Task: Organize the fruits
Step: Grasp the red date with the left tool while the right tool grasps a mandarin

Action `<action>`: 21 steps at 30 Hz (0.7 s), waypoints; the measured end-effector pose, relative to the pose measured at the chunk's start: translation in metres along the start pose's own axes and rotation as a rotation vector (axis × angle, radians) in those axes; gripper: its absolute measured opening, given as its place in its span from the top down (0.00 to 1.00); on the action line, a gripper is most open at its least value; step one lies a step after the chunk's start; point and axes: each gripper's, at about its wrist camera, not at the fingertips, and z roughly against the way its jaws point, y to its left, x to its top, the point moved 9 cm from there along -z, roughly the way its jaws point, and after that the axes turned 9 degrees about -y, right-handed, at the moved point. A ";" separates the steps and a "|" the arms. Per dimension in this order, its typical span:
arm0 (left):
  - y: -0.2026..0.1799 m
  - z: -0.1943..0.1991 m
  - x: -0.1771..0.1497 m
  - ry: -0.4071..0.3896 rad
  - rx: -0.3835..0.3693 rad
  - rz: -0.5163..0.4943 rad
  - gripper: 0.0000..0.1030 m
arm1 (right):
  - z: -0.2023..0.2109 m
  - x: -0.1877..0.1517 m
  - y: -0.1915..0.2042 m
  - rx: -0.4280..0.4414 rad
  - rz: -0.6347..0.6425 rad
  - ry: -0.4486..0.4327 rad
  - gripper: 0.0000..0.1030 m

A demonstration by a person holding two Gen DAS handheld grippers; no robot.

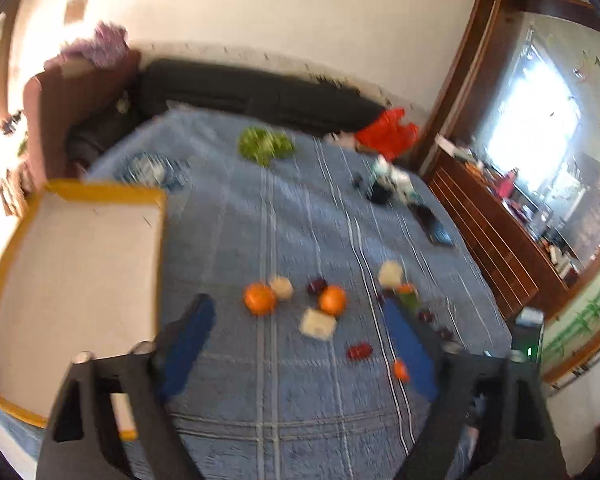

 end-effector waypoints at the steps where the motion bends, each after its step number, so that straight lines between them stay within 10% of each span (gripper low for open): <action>1: -0.002 -0.006 -0.012 0.032 -0.017 0.007 0.43 | -0.002 -0.001 0.003 0.008 -0.001 -0.001 0.31; 9: -0.051 -0.054 -0.073 0.154 -0.117 -0.120 0.55 | -0.010 -0.007 0.014 0.101 -0.015 -0.003 0.64; 21: -0.097 -0.109 -0.101 0.246 -0.191 -0.324 0.77 | 0.010 -0.009 -0.021 0.095 -0.120 -0.046 0.64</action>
